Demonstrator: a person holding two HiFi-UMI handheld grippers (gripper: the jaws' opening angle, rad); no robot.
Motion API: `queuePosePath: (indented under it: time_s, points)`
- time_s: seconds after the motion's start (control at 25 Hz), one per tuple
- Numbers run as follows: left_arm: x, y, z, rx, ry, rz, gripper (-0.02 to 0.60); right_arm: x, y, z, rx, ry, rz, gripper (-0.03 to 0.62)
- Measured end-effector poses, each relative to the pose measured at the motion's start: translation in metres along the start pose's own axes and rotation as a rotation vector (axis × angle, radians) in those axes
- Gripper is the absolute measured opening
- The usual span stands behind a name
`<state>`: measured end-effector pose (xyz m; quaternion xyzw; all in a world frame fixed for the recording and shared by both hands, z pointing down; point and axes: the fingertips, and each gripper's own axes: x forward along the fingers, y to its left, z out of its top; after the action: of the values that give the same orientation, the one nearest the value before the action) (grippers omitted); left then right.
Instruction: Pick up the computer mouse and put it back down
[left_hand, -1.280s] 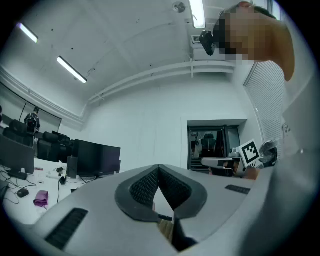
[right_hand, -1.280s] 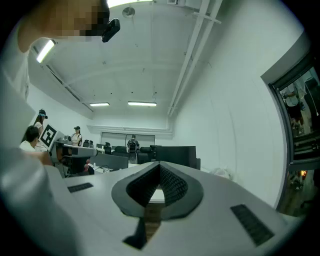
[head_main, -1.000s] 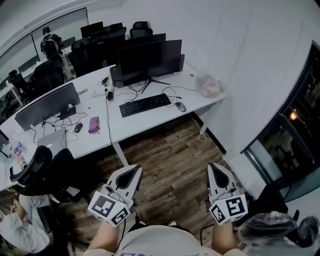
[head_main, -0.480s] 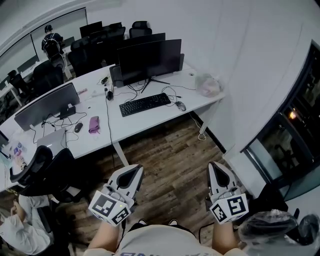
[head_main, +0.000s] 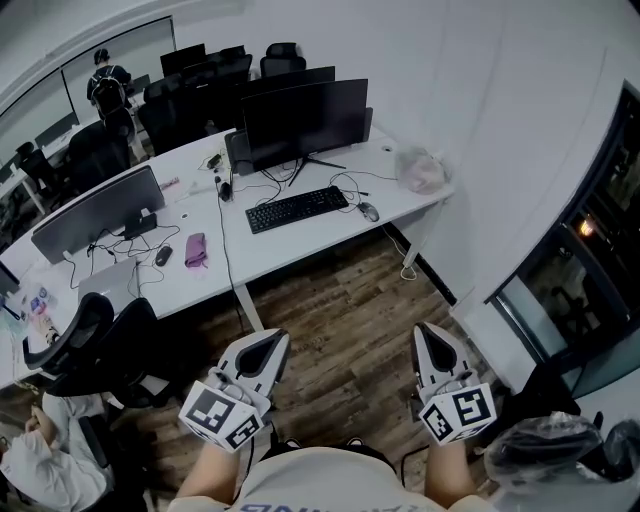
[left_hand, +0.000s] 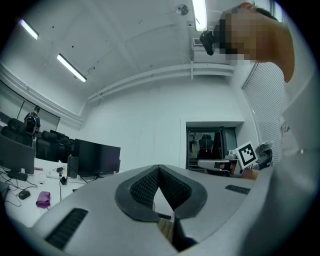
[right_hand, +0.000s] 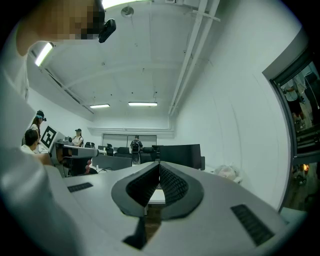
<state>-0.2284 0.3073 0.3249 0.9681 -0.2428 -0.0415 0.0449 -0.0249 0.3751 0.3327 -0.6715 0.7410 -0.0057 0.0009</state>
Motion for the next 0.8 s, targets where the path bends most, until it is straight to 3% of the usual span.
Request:
queuePosePath:
  time_s: [0.48, 0.8]
  points:
    - [-0.040, 0.039, -0.015, -0.020, 0.005, -0.035, 0.005, 0.010, 0.054, -0.022, -0.013, 0.051, -0.053, 0.020]
    - [-0.039, 0.053, -0.022, 0.005, 0.005, -0.037, 0.005, 0.025, 0.049, -0.022, -0.034, 0.067, -0.082, 0.020]
